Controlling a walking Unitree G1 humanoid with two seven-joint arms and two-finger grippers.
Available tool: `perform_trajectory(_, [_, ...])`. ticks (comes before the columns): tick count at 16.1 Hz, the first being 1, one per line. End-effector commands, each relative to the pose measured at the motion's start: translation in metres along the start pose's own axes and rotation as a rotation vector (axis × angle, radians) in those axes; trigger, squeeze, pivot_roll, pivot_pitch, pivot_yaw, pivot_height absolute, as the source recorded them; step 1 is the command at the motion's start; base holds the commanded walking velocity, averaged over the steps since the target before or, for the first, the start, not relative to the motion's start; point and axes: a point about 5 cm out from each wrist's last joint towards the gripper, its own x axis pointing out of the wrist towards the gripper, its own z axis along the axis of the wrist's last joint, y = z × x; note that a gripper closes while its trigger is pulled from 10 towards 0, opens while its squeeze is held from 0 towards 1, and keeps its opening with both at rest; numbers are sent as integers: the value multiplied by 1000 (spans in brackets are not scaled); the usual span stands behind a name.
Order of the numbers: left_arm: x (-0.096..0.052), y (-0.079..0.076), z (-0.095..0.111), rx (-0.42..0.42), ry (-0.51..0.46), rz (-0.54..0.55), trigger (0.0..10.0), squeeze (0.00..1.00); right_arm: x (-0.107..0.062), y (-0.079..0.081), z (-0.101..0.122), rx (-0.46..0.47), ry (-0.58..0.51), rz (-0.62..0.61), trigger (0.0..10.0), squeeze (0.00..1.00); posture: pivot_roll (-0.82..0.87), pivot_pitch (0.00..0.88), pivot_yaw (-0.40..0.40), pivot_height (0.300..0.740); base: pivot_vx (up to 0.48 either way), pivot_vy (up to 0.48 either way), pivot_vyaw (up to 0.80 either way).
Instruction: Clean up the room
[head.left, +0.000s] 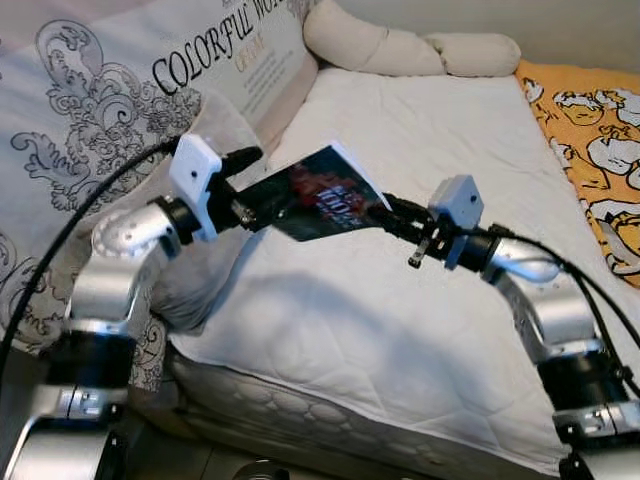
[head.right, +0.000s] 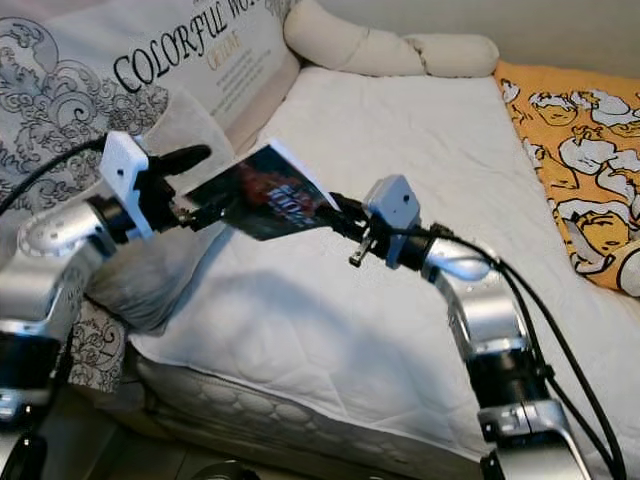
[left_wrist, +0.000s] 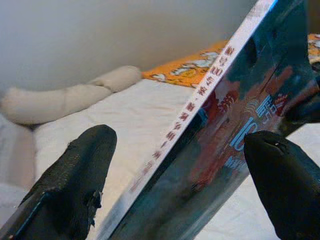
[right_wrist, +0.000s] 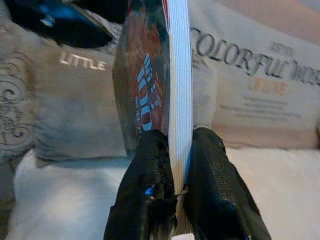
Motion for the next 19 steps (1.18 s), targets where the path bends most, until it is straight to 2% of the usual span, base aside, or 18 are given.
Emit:
perform_trajectory(1, [1,2,2,12,11,-40,10000,1000,2,-4,13,-33,-53,36,10000,0,31,0,39,740,0,0,0])
perform_trajectory(2, [6,2,5,31,30,-119,10000,863,3,-4,17,-50,-61,85,10000,0,31,0,40,740,0,0,0])
perform_trajectory(3, [6,0,5,31,45,-171,10000,106,3,-5,20,-54,-70,97,10000,0,29,0,44,740,0,0,0])
perform_trajectory(4, [6,-2,3,28,62,-217,10000,0,4,-6,21,-57,-75,101,10000,0,29,0,46,740,0,0,0])
perform_trajectory(5, [5,-3,2,24,73,-247,10000,0,4,-7,22,-58,-80,106,10000,0,29,0,46,740,0,0,0])
perform_trajectory(6, [3,-3,-1,8,78,-262,4784,0,3,-8,22,-64,-80,108,10000,0,21,0,53,740,0,0,0])
perform_trajectory(7, [2,-2,-1,0,75,-263,392,0,3,-8,22,-68,-79,109,10000,0,20,0,53,740,0,0,0])
perform_trajectory(9, [1,-3,-1,-27,65,-277,0,0,1,-8,20,-71,-74,109,10000,0,19,0,53,740,0,0,0])
perform_trajectory(14, [-1,-3,1,-68,54,-305,0,0,-1,-13,19,-84,-67,87,10000,0,17,0,60,740,0,0,0])
perform_trajectory(19, [0,-1,-1,-73,52,-299,0,0,1,-16,20,-92,-73,70,10000,0,13,0,64,740,0,0,0])
